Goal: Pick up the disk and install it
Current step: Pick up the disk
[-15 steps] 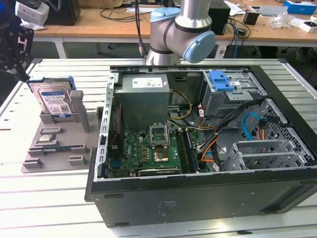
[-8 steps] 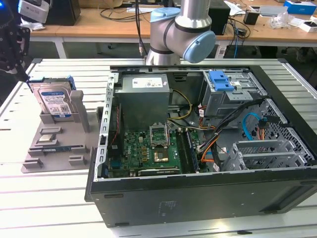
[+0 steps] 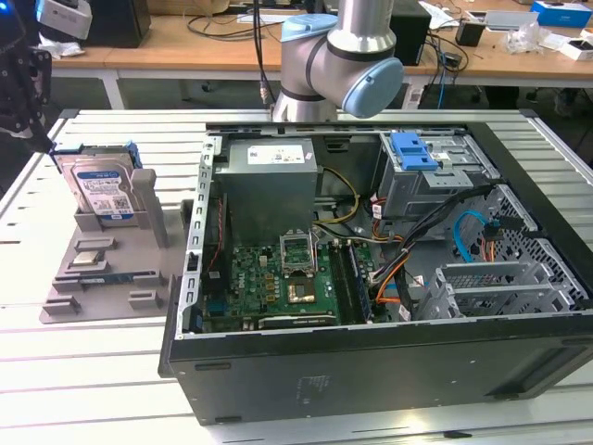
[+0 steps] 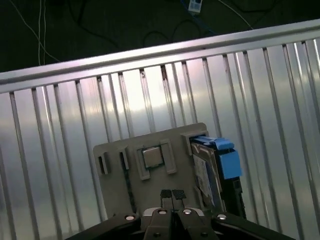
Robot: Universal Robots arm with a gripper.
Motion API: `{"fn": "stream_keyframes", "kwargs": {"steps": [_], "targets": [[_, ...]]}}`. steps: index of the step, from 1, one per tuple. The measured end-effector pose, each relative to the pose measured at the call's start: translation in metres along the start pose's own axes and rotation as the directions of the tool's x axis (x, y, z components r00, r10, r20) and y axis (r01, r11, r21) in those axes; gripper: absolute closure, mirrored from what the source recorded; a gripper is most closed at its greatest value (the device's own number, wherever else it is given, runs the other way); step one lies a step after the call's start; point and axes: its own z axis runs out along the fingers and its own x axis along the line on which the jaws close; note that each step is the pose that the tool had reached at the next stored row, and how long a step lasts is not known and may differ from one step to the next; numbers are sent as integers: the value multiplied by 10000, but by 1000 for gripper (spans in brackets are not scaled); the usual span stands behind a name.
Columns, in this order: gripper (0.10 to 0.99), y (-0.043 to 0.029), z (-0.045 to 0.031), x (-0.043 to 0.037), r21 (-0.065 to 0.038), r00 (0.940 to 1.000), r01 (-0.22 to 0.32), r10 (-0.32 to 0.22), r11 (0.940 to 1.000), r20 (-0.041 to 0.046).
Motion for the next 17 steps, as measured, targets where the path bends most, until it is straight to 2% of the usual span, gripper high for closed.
{"fn": "stream_keyframes", "kwargs": {"steps": [2, 7, 13, 17], "targets": [[980, 0, 0, 0, -11, 9988, 485, -485, 9988, -20], [980, 0, 0, 0, -29, 9933, 1157, -1157, 9933, -47], [973, 0, 0, 0, -33, 9917, 1286, -1287, 9917, -52], [729, 0, 0, 0, -33, 9914, 1304, -1305, 9914, -53]]}}
